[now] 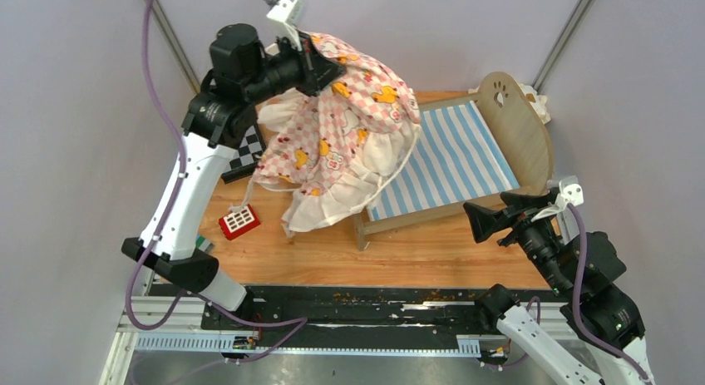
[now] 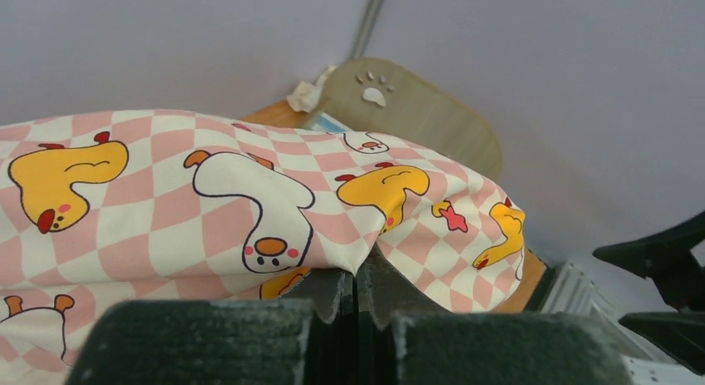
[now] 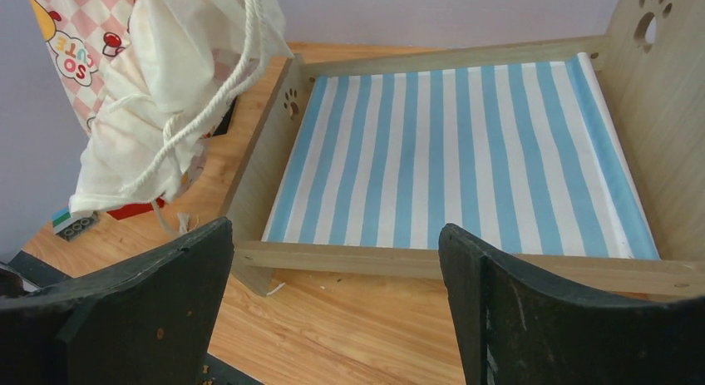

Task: Set up the pet bed
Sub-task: Place the mattress on the bed frame, then adjust the mattress on the bed frame.

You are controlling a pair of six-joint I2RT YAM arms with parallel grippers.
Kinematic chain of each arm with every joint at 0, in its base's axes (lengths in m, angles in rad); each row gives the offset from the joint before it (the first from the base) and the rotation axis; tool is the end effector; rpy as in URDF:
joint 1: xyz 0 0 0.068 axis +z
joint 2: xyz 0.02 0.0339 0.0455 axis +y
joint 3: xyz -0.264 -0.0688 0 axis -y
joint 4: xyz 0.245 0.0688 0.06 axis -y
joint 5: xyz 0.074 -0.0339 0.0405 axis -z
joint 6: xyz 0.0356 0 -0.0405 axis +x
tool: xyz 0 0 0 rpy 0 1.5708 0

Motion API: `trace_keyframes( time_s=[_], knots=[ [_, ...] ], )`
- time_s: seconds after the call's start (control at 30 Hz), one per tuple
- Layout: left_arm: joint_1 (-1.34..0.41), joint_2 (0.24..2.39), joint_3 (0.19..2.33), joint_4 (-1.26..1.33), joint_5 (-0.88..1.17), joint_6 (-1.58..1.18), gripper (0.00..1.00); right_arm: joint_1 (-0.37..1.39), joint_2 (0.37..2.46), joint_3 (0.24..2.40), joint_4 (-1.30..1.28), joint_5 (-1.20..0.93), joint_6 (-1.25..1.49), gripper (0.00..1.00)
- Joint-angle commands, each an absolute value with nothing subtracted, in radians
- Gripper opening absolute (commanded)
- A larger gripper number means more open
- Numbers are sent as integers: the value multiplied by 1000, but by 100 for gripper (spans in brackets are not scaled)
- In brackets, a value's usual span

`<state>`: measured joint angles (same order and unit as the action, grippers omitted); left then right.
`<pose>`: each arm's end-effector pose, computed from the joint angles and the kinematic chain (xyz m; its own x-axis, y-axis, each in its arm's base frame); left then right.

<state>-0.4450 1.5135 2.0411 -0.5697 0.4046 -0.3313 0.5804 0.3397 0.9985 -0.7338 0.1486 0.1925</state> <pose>0.2584 -0.1388 0.5478 -0.2801 -0.1977 -0.9394 0.6975 0.6304 -0.3407 0.0338 0.0159 0.3907 -0.1416 0.1334 -0.9809 -0.3991 0.8991 0.1799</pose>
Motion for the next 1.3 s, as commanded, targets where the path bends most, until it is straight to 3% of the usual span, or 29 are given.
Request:
trace_keyframes(
  time_s=[0.0,0.23,0.33,0.4,0.43,0.8,1.0,1.27],
  knots=[
    [-580,1587,2141,-600,413,-279,0,585,306,1028,-786,202,174,94],
    [-748,1689,2167,-607,316,-267,1,585,297,1043,-813,278,183,94],
    [-769,1731,2108,-596,326,-259,70,585,304,1048,-828,313,196,99],
    [-770,1745,2103,-641,293,-243,96,586,315,1055,-844,326,206,100],
    [-770,1738,2094,-651,264,-233,99,585,323,1060,-852,334,213,100],
    [-725,1447,1744,-614,-56,-245,100,586,456,1091,-919,355,311,100],
    [-701,1340,1420,-424,-45,-356,100,585,484,1038,-884,333,349,100],
    [-720,1427,1391,-277,32,-409,100,585,587,1029,-901,458,382,100]
  ],
)
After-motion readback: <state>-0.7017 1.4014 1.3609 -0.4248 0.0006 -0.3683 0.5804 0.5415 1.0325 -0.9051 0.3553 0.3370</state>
